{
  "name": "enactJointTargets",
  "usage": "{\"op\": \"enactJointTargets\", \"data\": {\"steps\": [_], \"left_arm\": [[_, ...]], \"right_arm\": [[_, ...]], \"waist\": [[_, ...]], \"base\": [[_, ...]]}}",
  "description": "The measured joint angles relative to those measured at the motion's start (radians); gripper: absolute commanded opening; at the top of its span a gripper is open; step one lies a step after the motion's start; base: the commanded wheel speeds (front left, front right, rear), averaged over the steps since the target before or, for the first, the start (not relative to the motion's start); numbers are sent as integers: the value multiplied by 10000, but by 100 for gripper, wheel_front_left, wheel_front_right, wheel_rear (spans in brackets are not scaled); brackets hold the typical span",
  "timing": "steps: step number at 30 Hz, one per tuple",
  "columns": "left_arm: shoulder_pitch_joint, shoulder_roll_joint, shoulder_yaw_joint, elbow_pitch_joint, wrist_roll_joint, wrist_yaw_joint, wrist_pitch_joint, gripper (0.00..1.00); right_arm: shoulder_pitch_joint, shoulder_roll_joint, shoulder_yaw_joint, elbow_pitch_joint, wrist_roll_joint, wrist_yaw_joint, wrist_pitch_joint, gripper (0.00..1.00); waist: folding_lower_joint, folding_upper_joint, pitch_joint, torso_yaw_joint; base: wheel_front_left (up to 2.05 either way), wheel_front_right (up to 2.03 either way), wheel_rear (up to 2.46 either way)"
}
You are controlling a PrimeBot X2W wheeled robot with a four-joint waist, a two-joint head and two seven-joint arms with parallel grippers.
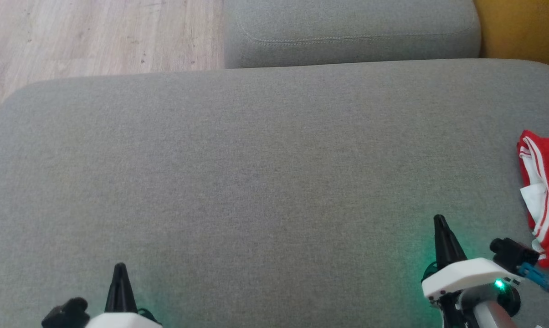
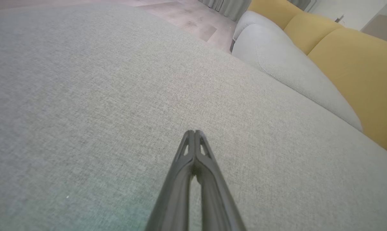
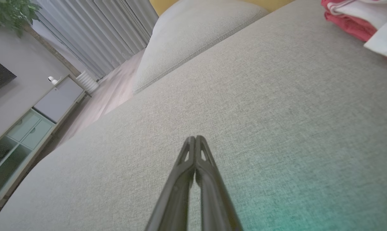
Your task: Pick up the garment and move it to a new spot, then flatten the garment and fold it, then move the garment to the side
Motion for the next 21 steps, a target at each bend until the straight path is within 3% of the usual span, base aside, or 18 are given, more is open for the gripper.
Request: {"op": "enactJointTargets", "data": {"steps": [21], "left_arm": [[-241,-2,221,-320,-2337,-184,587,0]], "right_arm": [[6,19,-416,-585,2345,0,562,0]], "waist": [[0,0,-61,-49]], "base": [[0,0,0]]}}
